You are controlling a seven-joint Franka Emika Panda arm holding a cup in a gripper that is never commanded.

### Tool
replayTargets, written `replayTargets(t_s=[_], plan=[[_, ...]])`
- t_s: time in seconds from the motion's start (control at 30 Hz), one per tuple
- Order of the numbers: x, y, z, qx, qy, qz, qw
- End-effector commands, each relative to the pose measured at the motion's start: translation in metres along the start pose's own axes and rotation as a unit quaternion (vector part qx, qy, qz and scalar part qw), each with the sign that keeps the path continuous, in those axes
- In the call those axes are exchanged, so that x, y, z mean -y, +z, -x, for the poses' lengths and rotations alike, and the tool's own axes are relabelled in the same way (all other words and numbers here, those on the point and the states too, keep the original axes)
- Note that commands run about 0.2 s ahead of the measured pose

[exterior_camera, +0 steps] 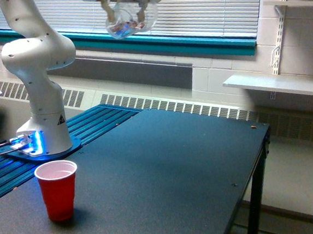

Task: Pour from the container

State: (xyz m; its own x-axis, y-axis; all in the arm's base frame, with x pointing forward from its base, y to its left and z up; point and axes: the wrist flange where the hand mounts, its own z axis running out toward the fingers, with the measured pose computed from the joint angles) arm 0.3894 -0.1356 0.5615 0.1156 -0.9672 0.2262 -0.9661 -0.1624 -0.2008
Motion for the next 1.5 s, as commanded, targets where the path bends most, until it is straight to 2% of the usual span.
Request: replayTargets(t_s=[0.03, 0.1, 0.17, 0.23, 0.33, 0.5, 1.1, 1.27, 1.43, 1.5], plan=[[-0.024, 0.010, -0.001, 0.020, 0.055, 0.011, 0.9982], [-0.034, 0.020, -0.003, 0.036, 0.060, 0.022, 0.9973], [-0.040, 0.025, -0.006, 0.041, 0.064, 0.022, 0.9969], [-0.045, 0.032, -0.005, 0.041, 0.061, 0.035, 0.9967], [-0.051, 0.037, -0.008, 0.038, 0.070, 0.035, 0.9963], [-0.063, 0.045, -0.010, 0.038, 0.079, 0.048, 0.9950], [-0.093, 0.075, -0.018, 0.059, 0.071, 0.056, 0.9942], [-0.097, 0.087, -0.018, 0.069, 0.049, 0.054, 0.9950], [-0.098, 0.097, -0.014, 0.061, 0.021, 0.041, 0.9970], [-0.098, 0.103, -0.005, 0.061, -0.004, 0.052, 0.9968]])
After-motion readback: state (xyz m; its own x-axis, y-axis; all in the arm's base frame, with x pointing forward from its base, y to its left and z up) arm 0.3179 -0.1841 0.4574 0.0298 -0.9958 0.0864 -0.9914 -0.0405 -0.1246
